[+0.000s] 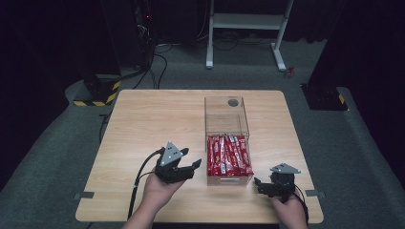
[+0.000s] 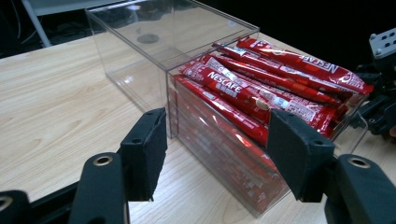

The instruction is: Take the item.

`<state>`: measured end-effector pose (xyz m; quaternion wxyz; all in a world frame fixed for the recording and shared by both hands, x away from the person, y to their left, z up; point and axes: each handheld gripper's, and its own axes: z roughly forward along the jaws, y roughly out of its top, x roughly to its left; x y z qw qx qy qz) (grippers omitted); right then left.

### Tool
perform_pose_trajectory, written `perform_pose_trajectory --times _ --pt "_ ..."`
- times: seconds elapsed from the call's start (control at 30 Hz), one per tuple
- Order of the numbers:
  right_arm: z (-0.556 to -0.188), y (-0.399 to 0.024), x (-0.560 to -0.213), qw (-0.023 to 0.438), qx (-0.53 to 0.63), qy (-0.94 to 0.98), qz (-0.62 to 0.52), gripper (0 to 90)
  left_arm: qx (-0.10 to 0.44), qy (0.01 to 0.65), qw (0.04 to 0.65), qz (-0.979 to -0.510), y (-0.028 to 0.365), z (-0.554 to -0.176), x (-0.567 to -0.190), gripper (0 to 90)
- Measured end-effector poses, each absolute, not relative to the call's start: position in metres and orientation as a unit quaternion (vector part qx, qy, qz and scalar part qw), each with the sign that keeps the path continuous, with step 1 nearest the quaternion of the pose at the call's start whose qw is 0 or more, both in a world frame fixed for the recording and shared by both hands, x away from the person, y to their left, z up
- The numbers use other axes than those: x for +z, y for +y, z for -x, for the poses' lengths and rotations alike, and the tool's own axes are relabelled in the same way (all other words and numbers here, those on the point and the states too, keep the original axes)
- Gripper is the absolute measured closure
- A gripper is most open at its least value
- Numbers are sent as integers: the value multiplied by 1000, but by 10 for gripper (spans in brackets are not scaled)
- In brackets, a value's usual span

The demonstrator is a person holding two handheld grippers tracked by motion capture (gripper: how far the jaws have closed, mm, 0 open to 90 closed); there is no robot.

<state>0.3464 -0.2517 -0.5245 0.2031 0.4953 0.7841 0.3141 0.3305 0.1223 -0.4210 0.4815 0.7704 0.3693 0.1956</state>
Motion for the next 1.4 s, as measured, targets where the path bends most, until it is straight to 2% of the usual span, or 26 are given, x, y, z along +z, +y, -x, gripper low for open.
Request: perform_pose_trajectory --times 1.1,1.3,1.4 --pt "-346 -252 -524 203 313 785 -495 76 173 340 492 -782 74 -337 -425 440" --pt "-346 -252 -524 203 314 785 -494 76 170 338 490 -785 67 -339 -428 488" --pt "-346 -252 -524 203 314 785 -494 76 170 339 487 -787 62 -341 -432 540"
